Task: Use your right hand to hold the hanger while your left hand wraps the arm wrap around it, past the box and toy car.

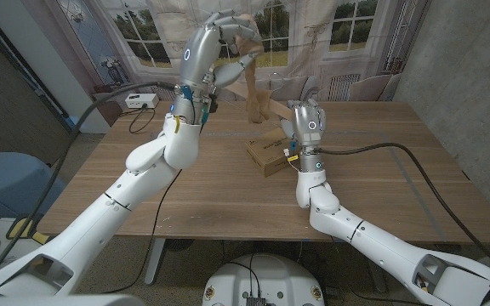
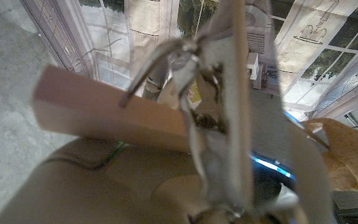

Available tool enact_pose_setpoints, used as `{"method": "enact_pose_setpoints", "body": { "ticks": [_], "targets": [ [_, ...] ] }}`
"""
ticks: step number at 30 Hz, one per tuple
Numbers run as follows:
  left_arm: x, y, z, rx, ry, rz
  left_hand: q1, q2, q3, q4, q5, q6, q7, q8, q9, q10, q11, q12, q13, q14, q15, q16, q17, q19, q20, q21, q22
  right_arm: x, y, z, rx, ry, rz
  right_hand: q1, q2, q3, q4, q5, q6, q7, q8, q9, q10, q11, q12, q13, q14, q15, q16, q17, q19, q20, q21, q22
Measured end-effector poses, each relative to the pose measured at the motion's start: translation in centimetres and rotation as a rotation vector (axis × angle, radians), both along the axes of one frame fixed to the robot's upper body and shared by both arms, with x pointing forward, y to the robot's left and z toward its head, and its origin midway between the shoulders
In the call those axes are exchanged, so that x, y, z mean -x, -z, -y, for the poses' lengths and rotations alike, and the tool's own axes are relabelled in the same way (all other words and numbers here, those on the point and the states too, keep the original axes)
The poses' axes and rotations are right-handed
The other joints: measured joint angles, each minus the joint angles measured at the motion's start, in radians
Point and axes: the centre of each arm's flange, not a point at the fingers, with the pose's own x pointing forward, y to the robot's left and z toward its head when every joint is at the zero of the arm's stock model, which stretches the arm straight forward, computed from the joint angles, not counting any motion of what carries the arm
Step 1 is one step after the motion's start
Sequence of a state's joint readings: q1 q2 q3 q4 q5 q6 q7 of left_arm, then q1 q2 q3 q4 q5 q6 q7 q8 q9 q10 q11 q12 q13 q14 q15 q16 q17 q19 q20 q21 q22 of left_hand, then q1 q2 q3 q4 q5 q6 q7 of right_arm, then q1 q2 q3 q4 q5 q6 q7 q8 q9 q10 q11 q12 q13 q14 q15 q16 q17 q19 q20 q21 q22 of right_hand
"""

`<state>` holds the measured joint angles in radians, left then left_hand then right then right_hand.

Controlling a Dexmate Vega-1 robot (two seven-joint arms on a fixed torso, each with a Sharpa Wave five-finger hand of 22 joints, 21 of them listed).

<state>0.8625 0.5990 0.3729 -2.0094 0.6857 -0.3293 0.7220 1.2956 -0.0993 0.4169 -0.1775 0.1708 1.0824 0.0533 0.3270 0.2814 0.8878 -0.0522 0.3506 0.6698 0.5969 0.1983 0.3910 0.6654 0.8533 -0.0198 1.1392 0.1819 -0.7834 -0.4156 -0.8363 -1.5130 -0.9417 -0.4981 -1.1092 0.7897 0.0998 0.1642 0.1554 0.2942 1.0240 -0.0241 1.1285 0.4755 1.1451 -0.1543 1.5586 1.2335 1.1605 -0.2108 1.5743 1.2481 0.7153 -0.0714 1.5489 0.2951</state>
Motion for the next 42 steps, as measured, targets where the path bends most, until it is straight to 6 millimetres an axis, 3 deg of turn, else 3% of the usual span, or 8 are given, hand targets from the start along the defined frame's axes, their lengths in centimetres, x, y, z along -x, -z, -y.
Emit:
{"method": "enact_pose_setpoints", "body": {
  "ticks": [15,28,31,42],
  "targets": [
    [-0.4,-4.2,-0.9,0.023,-0.055,-0.052,0.0,0.0,0.001,0.001,0.0,0.0,0.0,-0.001,0.0,-0.001,0.0,-0.004,0.006,0.0,0.0,-0.005,0.004,-0.005,0.005,0.006,0.0,-0.2,0.8,-0.4,0.077,-0.013,0.016,0.003,0.003,0.0,0.0,0.0,-0.012,-0.004,0.008,0.002,-0.011,0.001,0.0,0.0,-0.01,-0.002,0.0,0.0,-0.008,0.002,0.0,0.007],
    [-3.4,-7.0,-0.6,-0.04,-0.183,-0.225,0.0,0.0,0.004,-0.002,-0.002,0.0,0.0,-0.003,0.0,-0.001,0.0,-0.008,0.005,0.0,0.0,-0.005,0.004,-0.005,0.005,0.01,0.0,0.1,0.8,-1.0,0.136,-0.054,0.056,0.003,0.003,0.0,0.0,0.0,-0.014,-0.002,0.008,0.001,-0.013,-0.001,0.0,0.0,-0.011,0.0,0.0,0.0,-0.013,0.006,0.0,0.009],
    [-3.4,-7.4,-0.5,-0.048,-0.187,-0.217,0.001,-0.001,0.004,-0.002,-0.002,0.0,0.0,-0.003,0.0,-0.001,0.0,-0.008,0.006,0.0,0.0,-0.005,0.007,-0.005,0.005,0.011,0.0,0.3,0.9,-1.3,0.155,-0.064,0.066,0.003,0.003,0.0,0.0,0.0,-0.015,-0.001,0.008,0.001,-0.015,0.001,0.0,0.0,-0.011,0.0,0.0,0.0,-0.013,0.006,0.0,0.009],
    [-5.5,-8.7,-1.5,-0.082,-0.316,-0.371,0.001,-0.001,0.004,-0.002,-0.003,0.0,0.0,-0.004,0.0,0.009,-0.001,-0.015,0.008,0.0,0.0,-0.012,0.01,-0.005,0.005,0.015,0.0,0.3,0.6,-1.2,0.166,-0.063,0.077,0.002,0.002,0.0,0.0,0.0,-0.017,-0.003,0.008,-0.003,-0.015,0.001,0.0,0.0,-0.015,-0.004,0.0,0.0,-0.016,0.006,0.0,0.009]
  ]
}}
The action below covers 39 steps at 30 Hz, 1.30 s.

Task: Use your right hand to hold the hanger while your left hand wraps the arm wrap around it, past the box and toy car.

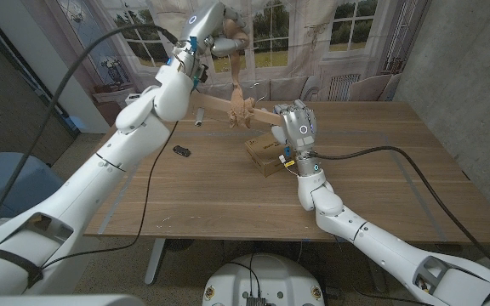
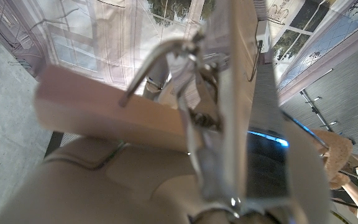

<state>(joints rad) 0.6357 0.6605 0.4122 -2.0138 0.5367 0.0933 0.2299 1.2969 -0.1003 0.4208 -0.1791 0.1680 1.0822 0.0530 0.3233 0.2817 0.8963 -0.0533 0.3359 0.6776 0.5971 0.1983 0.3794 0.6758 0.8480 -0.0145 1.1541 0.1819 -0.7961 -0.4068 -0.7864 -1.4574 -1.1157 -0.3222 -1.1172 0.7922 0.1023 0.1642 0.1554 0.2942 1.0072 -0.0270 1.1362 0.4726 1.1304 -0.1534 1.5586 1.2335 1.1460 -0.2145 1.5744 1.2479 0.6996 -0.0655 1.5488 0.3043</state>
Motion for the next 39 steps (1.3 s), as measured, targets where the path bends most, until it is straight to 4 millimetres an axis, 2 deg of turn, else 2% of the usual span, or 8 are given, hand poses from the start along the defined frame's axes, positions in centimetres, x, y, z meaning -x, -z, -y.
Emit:
{"method": "enact_pose_setpoints", "body": {
  "ticks": [11,15,16,21,28,29,33,39],
  "targets": [
    [-1.6,-2.5,-1.2,-0.058,-0.156,-0.199,0.002,0.003,0.003,-0.003,-0.001,-0.002,-0.002,0.0,0.01,0.001,0.001,-0.002,0.006,0.0,0.0,-0.002,0.001,0.0,0.0,0.004,0.0,-0.5,-0.1,0.0,0.007,0.005,-0.005,0.0,0.0,0.0,0.0,0.008,0.0,0.0,0.006,0.0,0.0,0.0,0.0,0.0,0.0,0.0,0.0,0.0,0.0,0.0,0.0,0.0],
    [-3.5,-1.6,-2.3,-0.055,-0.213,-0.37,0.002,0.003,0.003,-0.003,0.003,-0.002,-0.002,0.0,0.01,0.001,0.001,-0.005,0.011,0.0,0.0,-0.004,0.003,0.0,0.0,0.004,0.0,-0.7,-0.1,0.0,0.003,0.008,-0.009,0.0,0.0,0.0,0.0,0.008,0.0,0.0,0.006,0.0,0.0,0.0,0.0,0.0,0.0,0.0,0.0,0.0,0.0,0.0,0.0,-0.003],
    [-2.9,-3.4,-2.0,-0.081,-0.239,-0.352,0.002,0.003,0.003,-0.003,0.003,-0.002,-0.002,0.0,0.01,0.001,0.001,-0.005,0.011,0.0,0.0,-0.004,0.003,0.0,0.0,0.004,0.0,-0.8,-0.2,0.0,0.0,0.009,-0.009,0.0,0.0,0.0,0.0,0.008,0.0,0.0,0.006,0.0,0.0,0.0,0.0,0.0,0.0,0.0,0.0,0.0,0.0,0.0,0.0,-0.002],
    [-4.3,-4.3,-2.7,-0.109,-0.307,-0.489,0.002,0.003,0.003,-0.002,0.003,-0.002,-0.002,-0.001,0.013,0.001,0.001,-0.004,0.014,0.0,0.0,-0.005,0.008,-0.004,0.004,0.004,-0.003,-0.9,-0.3,0.1,-0.009,0.015,-0.01,0.0,0.0,0.0,0.0,0.008,0.0,0.0,0.006,-0.005,0.0,0.0,0.0,0.0,-0.005,0.005,0.0,0.0,0.0,0.0,0.0,-0.003],
    [-5.6,-4.2,-3.6,-0.122,-0.358,-0.644,0.002,0.003,0.003,-0.002,0.003,-0.002,-0.002,-0.001,0.017,0.001,0.002,-0.003,0.02,0.0,0.0,-0.005,0.008,-0.006,0.006,0.004,-0.005,-1.2,-0.5,0.3,-0.02,0.024,-0.013,0.0,0.0,0.0,0.0,0.008,0.0,0.0,0.006,-0.004,0.0,0.0,0.0,0.0,-0.005,0.005,0.0,0.0,0.0,0.0,0.0,-0.003],
    [-5.9,-5.0,-4.0,-0.126,-0.385,-0.659,0.002,0.003,0.003,-0.002,0.003,-0.002,-0.002,-0.001,0.018,0.001,0.002,-0.003,0.02,0.0,0.0,-0.005,0.008,-0.007,0.007,0.004,-0.005,-1.3,-0.5,0.4,-0.029,0.028,-0.017,0.0,0.0,0.0,0.0,0.008,0.0,0.0,0.006,-0.005,0.0,0.0,0.0,0.0,-0.005,0.005,0.0,0.0,0.0,0.0,0.0,-0.003],
    [-6.5,-5.2,-4.6,-0.125,-0.412,-0.707,0.002,0.003,0.003,-0.002,0.003,-0.002,-0.002,-0.003,0.018,0.001,0.001,-0.003,0.02,0.0,0.0,-0.005,0.011,-0.007,0.007,0.004,-0.005,-1.5,-0.8,0.6,-0.045,0.032,-0.019,0.0,0.0,0.0,0.0,0.008,0.0,0.0,0.006,-0.005,0.0,0.0,0.0,0.0,-0.005,0.005,0.0,0.0,0.0,0.0,0.0,-0.003],
    [-8.0,-4.5,-5.9,-0.119,-0.441,-0.787,0.001,0.004,0.003,-0.002,0.003,-0.002,-0.002,-0.004,0.018,0.0,0.001,-0.003,0.021,0.0,0.0,-0.005,0.013,-0.007,0.007,0.008,-0.005,-1.9,-1.4,0.9,-0.089,0.032,-0.023,0.0,0.0,0.0,0.0,0.008,0.0,0.0,0.011,-0.005,0.0,0.0,0.0,0.0,-0.005,0.005,0.0,0.0,0.0,0.0,0.0,-0.006]
  ]
}}
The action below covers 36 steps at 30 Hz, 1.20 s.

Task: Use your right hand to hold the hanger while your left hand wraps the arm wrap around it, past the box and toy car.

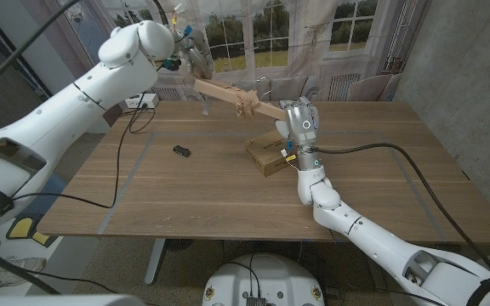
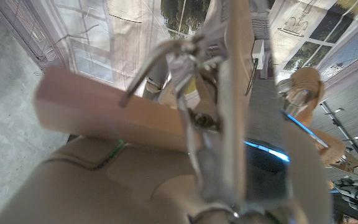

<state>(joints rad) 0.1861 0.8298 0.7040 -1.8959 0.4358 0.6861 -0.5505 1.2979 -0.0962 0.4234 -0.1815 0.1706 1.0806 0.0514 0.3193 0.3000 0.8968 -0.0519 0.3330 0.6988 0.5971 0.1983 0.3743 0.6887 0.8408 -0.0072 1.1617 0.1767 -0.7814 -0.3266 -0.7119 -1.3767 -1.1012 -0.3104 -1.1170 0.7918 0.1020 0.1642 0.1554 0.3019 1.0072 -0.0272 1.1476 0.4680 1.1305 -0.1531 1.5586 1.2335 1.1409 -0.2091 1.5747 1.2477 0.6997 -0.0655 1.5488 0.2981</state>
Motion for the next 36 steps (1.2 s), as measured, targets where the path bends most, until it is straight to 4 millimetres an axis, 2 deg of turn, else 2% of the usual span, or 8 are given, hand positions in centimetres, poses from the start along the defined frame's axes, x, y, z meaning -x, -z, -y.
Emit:
{"method": "enact_pose_setpoints", "body": {
  "ticks": [3,8,10,18,21,24,26,36],
  "targets": [
    [-0.4,0.4,-0.1,0.006,0.01,-0.024,0.0,0.0,0.0,0.0,0.0,0.0,0.0,0.0,0.0,0.0,0.0,0.0,0.0,0.0,0.0,0.0,0.0,0.0,0.0,0.0,0.0,-0.2,-0.4,0.2,-0.026,0.004,-0.002,0.0,0.0,0.0,0.0,0.0,0.0,0.0,0.0,0.0,0.0,0.0,0.0,0.0,0.0,0.0,0.0,0.0,0.0,0.0,0.0,0.001],
    [-2.4,1.9,-1.5,0.029,0.014,-0.086,0.0,0.0,0.0,0.0,0.0,0.0,0.0,-0.001,0.0,-0.002,-0.001,-0.002,0.001,0.0,0.0,0.0,0.0,0.0,0.0,0.0,0.0,-0.4,-0.8,0.2,-0.049,-0.014,-0.002,0.0,0.0,0.0,0.0,0.0,0.0,0.0,0.0,-0.005,0.0,0.0,0.0,0.0,0.0,0.0,0.0,0.0,0.0,0.0,0.0,-0.001],
    [-3.3,2.7,-2.3,0.053,0.04,-0.112,0.0,0.0,0.0,0.0,-0.002,0.0,0.0,0.001,0.0,-0.002,0.001,-0.005,0.006,0.0,0.0,0.0,-0.001,0.0,0.0,0.0,0.0,-0.5,-1.0,0.3,-0.063,-0.018,-0.004,0.0,0.0,0.0,0.0,0.0,0.0,0.0,0.0,-0.003,0.0,0.0,0.0,0.0,0.0,0.0,0.0,0.0,0.0,0.0,0.0,-0.001],
    [-4.8,4.7,-2.8,0.106,0.173,-0.168,0.0,0.0,0.003,0.003,-0.002,-0.001,0.0,0.004,-0.001,0.002,0.0,-0.008,0.006,0.0,0.0,-0.006,-0.009,-0.006,0.006,0.0,0.0,-1.1,-1.7,0.5,-0.112,-0.02,-0.011,0.0,0.0,0.0,0.0,0.0,0.0,0.0,0.0,-0.004,0.0,0.0,0.0,0.0,0.0,0.0,0.0,0.0,0.0,0.0,0.0,-0.001],
    [-5.6,6.2,-3.8,0.129,0.188,-0.19,0.0,0.0,0.003,0.003,-0.003,0.002,0.002,0.004,-0.001,0.005,0.0,-0.01,0.005,0.0,0.0,-0.006,-0.009,-0.005,0.006,0.0,0.0,-1.3,-2.0,0.6,-0.131,-0.025,-0.017,0.0,0.0,0.0,0.0,0.0,-0.002,0.002,0.0,-0.002,0.0,0.0,0.0,0.0,0.0,0.0,0.0,0.0,0.0,0.0,0.0,-0.005],
    [-5.6,6.4,-3.3,0.131,0.228,-0.182,0.0,0.0,0.003,0.003,-0.003,0.002,0.002,0.004,-0.001,0.005,0.001,-0.01,0.004,0.0,0.0,-0.007,-0.012,-0.005,0.005,0.0,0.0,-1.5,-2.3,0.4,-0.138,-0.027,-0.018,0.0,0.0,0.0,0.0,0.0,-0.006,0.002,0.0,-0.002,0.0,0.0,0.0,0.0,0.0,0.0,0.0,0.0,0.0,0.0,0.0,-0.005],
    [-6.0,7.8,-3.4,0.137,0.254,-0.192,0.0,0.0,0.003,0.003,-0.003,0.004,0.0,0.004,-0.001,0.005,0.001,-0.01,0.003,0.0,0.0,-0.007,-0.013,-0.005,0.005,0.0,0.0,-1.7,-2.5,0.5,-0.155,-0.032,-0.026,0.0,0.0,0.0,0.0,0.0,-0.006,0.002,0.0,-0.002,0.0,0.0,0.0,0.0,0.0,0.0,0.0,0.0,0.0,0.0,0.0,-0.003],
    [-5.7,10.8,-1.5,0.134,0.389,-0.171,0.0,0.0,0.003,0.003,-0.003,0.007,-0.003,0.003,-0.003,0.006,0.002,-0.016,0.007,0.0,0.0,-0.007,-0.015,-0.005,0.005,0.008,0.0,-2.2,-3.3,0.5,-0.227,-0.034,-0.053,0.0,0.0,0.004,-0.004,0.0,-0.006,0.002,0.006,-0.005,0.0,0.0,0.0,0.0,0.0,0.0,0.0,0.0,0.0,0.0,0.0,-0.006]
  ]
}}
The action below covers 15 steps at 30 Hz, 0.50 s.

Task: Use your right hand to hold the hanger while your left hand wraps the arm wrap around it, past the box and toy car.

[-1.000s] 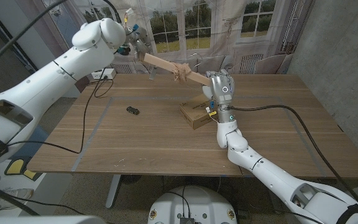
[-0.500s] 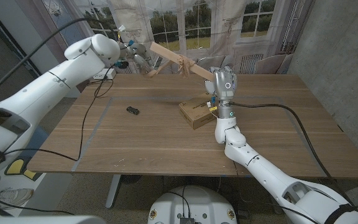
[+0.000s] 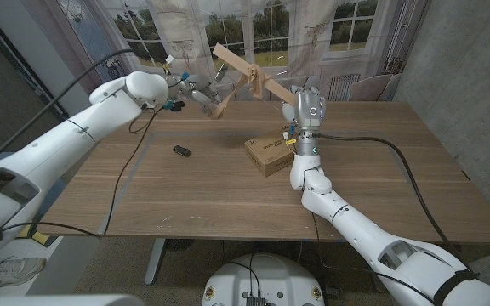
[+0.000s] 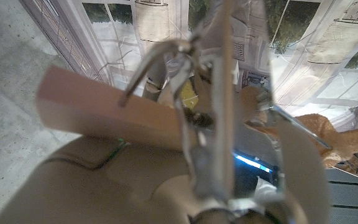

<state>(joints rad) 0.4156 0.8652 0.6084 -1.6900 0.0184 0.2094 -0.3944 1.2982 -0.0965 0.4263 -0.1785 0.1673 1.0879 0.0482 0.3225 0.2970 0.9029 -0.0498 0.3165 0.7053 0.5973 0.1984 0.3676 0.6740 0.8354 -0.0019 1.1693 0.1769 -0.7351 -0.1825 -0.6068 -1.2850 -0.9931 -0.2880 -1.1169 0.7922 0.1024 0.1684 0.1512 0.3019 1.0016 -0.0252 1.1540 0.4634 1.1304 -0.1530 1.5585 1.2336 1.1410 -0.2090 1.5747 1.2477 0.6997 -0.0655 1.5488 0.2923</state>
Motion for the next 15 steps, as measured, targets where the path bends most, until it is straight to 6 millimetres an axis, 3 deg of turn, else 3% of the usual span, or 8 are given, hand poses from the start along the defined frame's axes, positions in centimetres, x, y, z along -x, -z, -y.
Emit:
{"method": "enact_pose_setpoints", "body": {
  "ticks": [15],
  "targets": [
    [1.4,3.5,3.5,0.079,0.207,0.084,0.001,0.001,0.011,0.002,0.003,0.0,0.0,-0.002,-0.002,0.001,0.001,-0.005,0.002,0.0,0.0,-0.008,-0.003,0.0,0.0,0.0,0.0,0.0,-0.7,-0.6,-0.041,0.006,-0.031,0.002,0.002,0.0,0.0,0.0,-0.002,-0.002,0.0,-0.002,-0.001,0.001,0.003,0.0,0.002,-0.002,0.0,0.0,0.004,-0.004,0.0,0.003]
  ]
}}
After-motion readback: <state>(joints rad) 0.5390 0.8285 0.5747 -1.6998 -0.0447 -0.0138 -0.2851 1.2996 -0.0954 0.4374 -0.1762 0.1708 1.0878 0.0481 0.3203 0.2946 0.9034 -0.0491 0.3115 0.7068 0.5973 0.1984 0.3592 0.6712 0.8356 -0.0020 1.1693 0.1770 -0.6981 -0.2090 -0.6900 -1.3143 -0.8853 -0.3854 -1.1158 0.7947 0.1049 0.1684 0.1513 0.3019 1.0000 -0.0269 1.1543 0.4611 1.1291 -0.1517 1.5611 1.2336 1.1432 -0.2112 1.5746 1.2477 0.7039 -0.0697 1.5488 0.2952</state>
